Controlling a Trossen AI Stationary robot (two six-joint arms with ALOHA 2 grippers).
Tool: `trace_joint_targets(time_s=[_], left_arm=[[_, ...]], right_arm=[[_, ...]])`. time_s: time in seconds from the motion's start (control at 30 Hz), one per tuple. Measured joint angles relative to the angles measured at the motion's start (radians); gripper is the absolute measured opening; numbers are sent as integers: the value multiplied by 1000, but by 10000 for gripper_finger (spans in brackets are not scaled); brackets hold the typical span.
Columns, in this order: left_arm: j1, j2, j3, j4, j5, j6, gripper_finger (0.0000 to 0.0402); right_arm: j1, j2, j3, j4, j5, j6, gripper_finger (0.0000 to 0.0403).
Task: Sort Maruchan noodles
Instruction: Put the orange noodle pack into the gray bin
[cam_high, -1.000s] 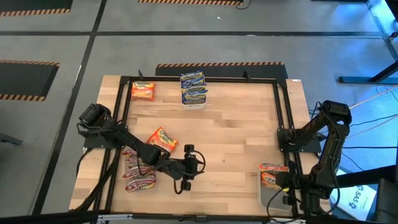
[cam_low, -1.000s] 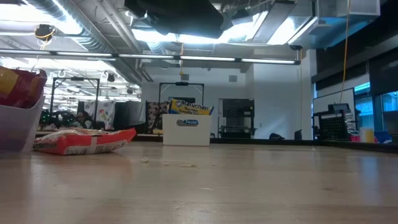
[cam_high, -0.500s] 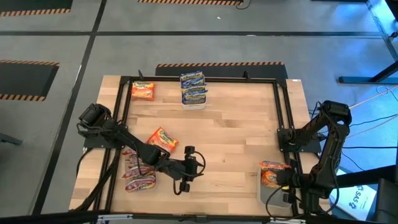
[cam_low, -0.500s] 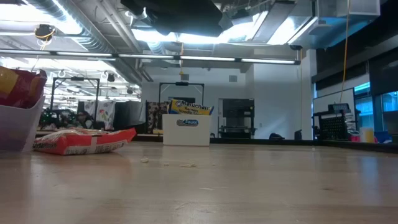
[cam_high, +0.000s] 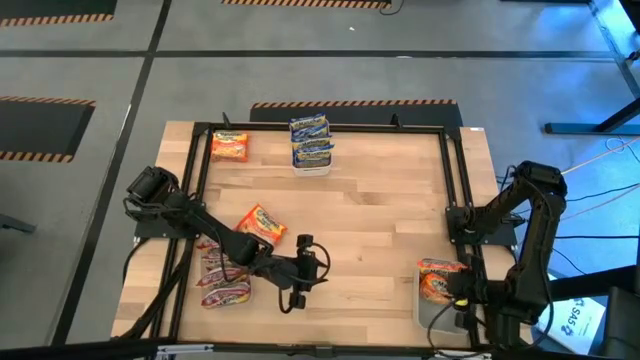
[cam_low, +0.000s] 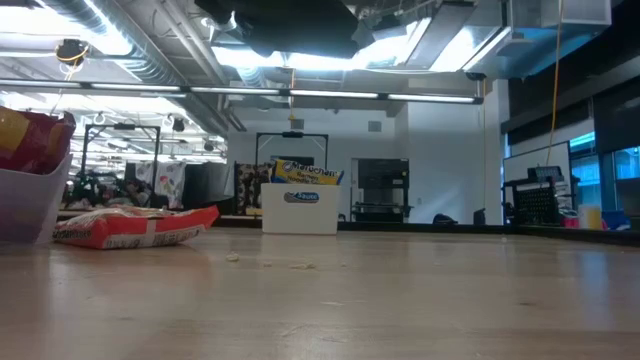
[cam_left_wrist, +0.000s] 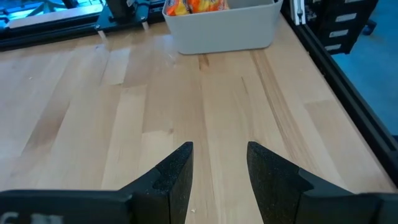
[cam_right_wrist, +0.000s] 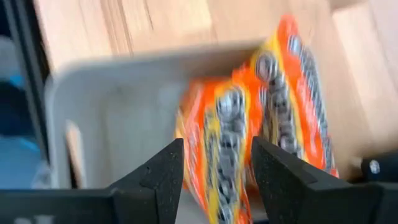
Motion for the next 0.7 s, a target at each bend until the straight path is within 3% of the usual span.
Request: trace_joint_targets(time_s=[0.17, 0.4, 0.57, 0.7], left_arm=[[0, 0, 0, 19, 6, 1, 144], [16, -62, -1, -73, -29, -40, 144], [51, -197, 1, -402, -60, -239, 144], [116, -259, 1, -696, -64, -450, 144]], right_arm=[[-119, 0, 49, 44, 153, -50, 172], [-318, 19, 7, 300, 347, -401, 172], [-471, 53, -80, 592, 347, -661, 172], [-583, 88, -125, 817, 316, -781, 172]])
